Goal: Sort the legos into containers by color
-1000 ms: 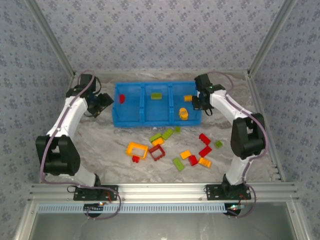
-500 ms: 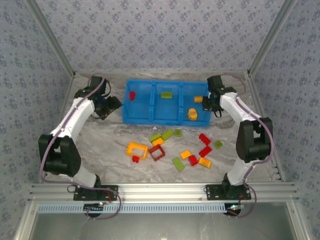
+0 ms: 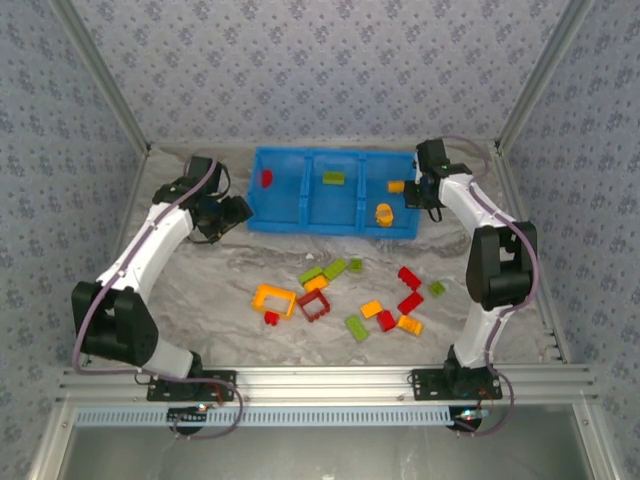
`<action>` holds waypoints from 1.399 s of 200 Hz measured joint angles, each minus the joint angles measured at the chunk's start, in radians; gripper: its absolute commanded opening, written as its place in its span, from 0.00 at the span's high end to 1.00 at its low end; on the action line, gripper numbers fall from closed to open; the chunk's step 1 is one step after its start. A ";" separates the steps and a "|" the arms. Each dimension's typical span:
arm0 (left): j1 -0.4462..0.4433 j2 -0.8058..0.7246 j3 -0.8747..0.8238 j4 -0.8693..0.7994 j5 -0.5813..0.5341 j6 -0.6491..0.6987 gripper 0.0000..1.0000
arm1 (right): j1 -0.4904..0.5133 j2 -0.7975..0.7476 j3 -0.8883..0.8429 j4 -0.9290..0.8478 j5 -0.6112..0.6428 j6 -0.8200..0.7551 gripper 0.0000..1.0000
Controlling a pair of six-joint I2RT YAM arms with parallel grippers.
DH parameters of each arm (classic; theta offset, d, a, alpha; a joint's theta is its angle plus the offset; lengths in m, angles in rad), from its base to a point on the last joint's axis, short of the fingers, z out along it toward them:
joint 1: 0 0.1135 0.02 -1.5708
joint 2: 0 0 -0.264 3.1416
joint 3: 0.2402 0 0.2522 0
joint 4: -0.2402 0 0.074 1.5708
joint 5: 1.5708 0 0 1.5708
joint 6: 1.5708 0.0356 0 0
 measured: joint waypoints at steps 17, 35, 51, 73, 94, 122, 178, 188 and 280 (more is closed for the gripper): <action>0.000 -0.009 -0.013 -0.013 -0.002 0.000 0.32 | -0.012 -0.001 -0.005 0.008 -0.016 -0.020 1.00; 0.000 -0.010 -0.022 -0.018 -0.003 0.000 0.32 | -0.023 -0.010 -0.023 0.025 -0.034 -0.034 1.00; 0.000 -0.010 -0.025 -0.019 -0.003 0.000 0.32 | -0.028 -0.016 -0.034 0.035 -0.041 -0.037 0.87; -0.002 -0.012 -0.030 -0.022 -0.003 0.000 0.32 | -0.028 -0.016 -0.034 0.034 -0.045 -0.042 0.57; -0.008 -0.026 -0.037 -0.039 -0.011 -0.005 0.31 | -0.026 -0.016 -0.032 0.009 -0.044 -0.035 0.42; -0.024 -0.113 -0.098 -0.071 -0.010 -0.073 0.32 | -0.025 -0.035 -0.029 -0.015 -0.036 -0.009 0.37; -0.114 -0.380 -0.381 -0.118 0.028 -0.380 0.35 | -0.011 -0.271 0.001 -0.043 0.021 0.087 0.40; -0.131 -0.419 -0.436 -0.123 0.033 -0.431 0.35 | 0.007 -0.352 -0.031 -0.024 0.019 0.112 0.40; -0.258 -0.520 -0.561 -0.095 0.048 -0.588 0.37 | 0.547 -0.777 -0.581 -0.109 -0.032 0.243 0.36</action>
